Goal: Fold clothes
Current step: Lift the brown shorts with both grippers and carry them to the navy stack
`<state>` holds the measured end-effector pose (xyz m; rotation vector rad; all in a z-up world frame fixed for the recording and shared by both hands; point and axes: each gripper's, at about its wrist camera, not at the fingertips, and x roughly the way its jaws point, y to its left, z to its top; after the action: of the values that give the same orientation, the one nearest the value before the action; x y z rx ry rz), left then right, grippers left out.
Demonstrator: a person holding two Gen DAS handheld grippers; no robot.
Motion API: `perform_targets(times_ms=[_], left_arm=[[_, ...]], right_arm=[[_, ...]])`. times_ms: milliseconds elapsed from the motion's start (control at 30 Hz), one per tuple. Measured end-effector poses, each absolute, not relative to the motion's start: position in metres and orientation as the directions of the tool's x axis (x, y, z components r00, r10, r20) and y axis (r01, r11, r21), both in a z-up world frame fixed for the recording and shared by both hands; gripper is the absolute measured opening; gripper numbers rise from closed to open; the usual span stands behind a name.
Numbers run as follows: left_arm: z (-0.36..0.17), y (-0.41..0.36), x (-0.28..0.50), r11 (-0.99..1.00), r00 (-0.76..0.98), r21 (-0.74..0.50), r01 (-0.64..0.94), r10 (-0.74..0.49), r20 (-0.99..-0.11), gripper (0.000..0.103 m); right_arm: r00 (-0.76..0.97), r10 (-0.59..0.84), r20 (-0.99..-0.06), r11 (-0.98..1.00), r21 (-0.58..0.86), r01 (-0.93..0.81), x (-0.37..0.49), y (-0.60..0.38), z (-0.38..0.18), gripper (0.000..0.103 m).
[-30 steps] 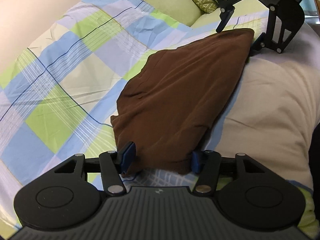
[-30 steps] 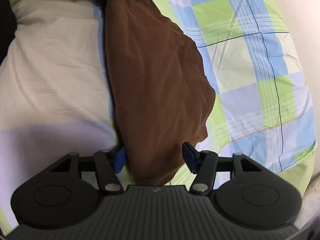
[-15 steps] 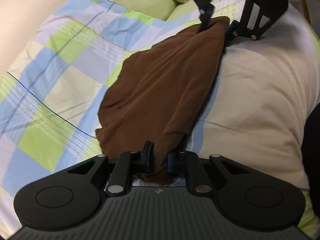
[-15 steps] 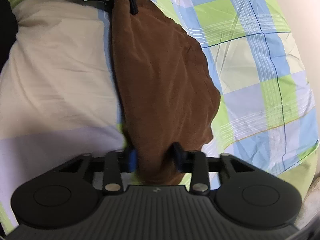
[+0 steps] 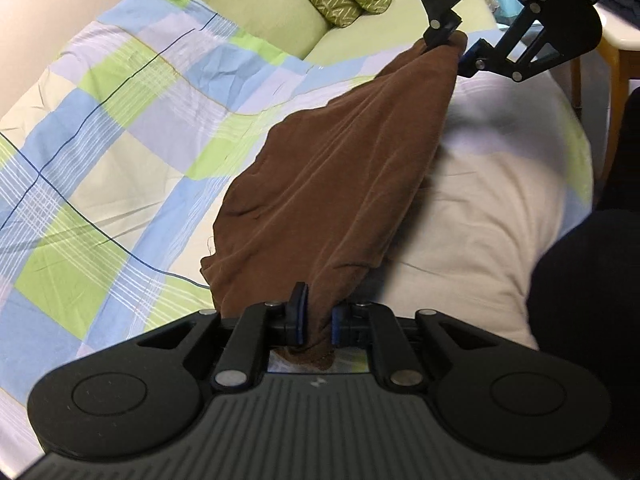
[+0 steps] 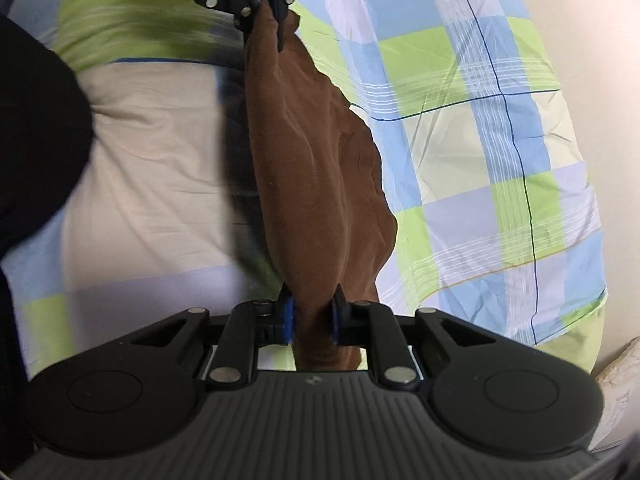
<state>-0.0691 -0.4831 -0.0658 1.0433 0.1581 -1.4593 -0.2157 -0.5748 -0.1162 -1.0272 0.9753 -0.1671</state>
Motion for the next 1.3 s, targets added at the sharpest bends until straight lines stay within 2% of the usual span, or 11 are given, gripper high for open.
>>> perform_targets(times_ms=[533,700,867,1000,1133,1300], left_arm=[[-0.055,-0.444,-0.073,-0.276,0.125,0.505,0.817,-0.771,-0.624,0.01],[-0.033,-0.43,-0.08,-0.319,0.099,0.57,0.757,-0.806,-0.583,0.009],[0.011,-0.438,-0.104,-0.399,-0.028,0.575,0.714,-0.837,-0.546,0.009],[0.039,-0.465,-0.154,-0.49,-0.18,0.565,0.664,-0.838,-0.515,0.009],[0.064,-0.516,-0.254,-0.587,-0.348,0.595,0.55,-0.808,-0.476,0.009],[0.098,-0.579,-0.377,-0.624,-0.497,0.64,0.449,-0.769,-0.401,0.009]], right_arm=[[0.517,-0.566,-0.642,0.598,-0.751,-0.278,-0.229,-0.531,-0.105,0.013],[0.505,-0.587,-0.632,0.642,-0.744,-0.185,-0.238,-0.513,-0.085,0.012],[0.477,-0.62,-0.622,0.701,-0.713,-0.019,-0.277,-0.498,-0.05,0.012],[0.421,-0.65,-0.633,0.734,-0.665,0.134,-0.338,-0.495,-0.021,0.012],[0.301,-0.722,-0.623,0.692,-0.651,0.313,-0.432,-0.501,0.016,0.012],[0.1,-0.832,-0.545,0.534,-0.739,0.412,-0.55,-0.524,0.063,0.011]])
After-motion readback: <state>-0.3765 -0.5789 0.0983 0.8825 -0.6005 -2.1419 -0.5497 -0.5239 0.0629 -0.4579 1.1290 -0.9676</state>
